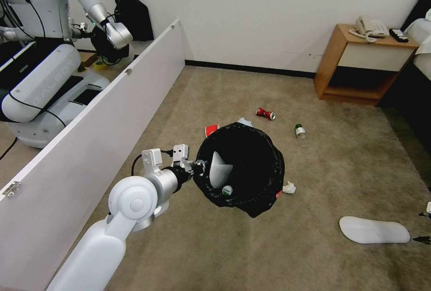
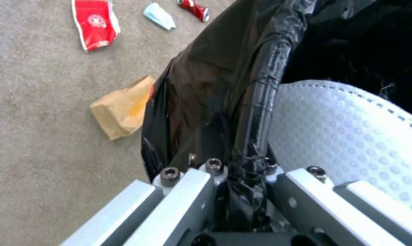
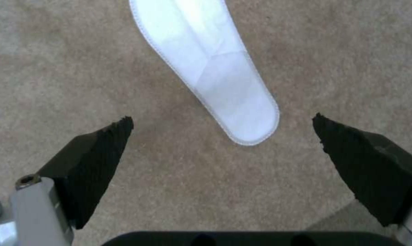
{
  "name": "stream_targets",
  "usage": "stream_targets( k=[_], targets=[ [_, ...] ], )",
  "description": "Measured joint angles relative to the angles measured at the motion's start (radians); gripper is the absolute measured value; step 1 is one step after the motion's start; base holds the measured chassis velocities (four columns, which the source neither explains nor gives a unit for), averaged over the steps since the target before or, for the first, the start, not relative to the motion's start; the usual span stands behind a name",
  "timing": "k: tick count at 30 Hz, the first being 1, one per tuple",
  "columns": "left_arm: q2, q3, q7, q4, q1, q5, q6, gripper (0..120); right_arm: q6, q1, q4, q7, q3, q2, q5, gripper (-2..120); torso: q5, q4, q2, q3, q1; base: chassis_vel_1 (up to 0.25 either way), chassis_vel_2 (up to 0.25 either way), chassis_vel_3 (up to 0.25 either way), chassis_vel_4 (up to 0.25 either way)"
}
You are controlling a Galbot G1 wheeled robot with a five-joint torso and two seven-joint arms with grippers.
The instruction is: Pick up the trash bin and place the garbage on the floor into it.
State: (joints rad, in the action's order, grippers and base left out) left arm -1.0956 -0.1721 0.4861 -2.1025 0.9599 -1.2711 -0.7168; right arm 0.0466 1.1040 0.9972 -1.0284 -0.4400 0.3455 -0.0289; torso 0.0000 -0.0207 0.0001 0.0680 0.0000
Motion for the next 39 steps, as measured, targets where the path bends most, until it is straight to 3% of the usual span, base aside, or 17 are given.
stream_targets(
  k=[12, 39],
  targets=[
    [-0.022, 0.007, -0.007, 0.010, -0.007, 0.011, -0.001, 0, 0.012, -0.014, 0.009, 0.048, 0.000, 0.024, -0.066, 100, 0.0000, -0.0001, 0.000, 0.000, 0.000, 0.000, 0.000, 0.000, 0.000],
    [-0.029, 0.005, -0.008, 0.003, 0.006, 0.024, -0.001, 0, 0.047, -0.080, 0.042, 0.092, 0.102, 0.056, -0.099, 100, -0.0001, -0.0001, 0.000, 0.000, 0.000, 0.000, 0.000, 0.000, 0.000]
  ],
)
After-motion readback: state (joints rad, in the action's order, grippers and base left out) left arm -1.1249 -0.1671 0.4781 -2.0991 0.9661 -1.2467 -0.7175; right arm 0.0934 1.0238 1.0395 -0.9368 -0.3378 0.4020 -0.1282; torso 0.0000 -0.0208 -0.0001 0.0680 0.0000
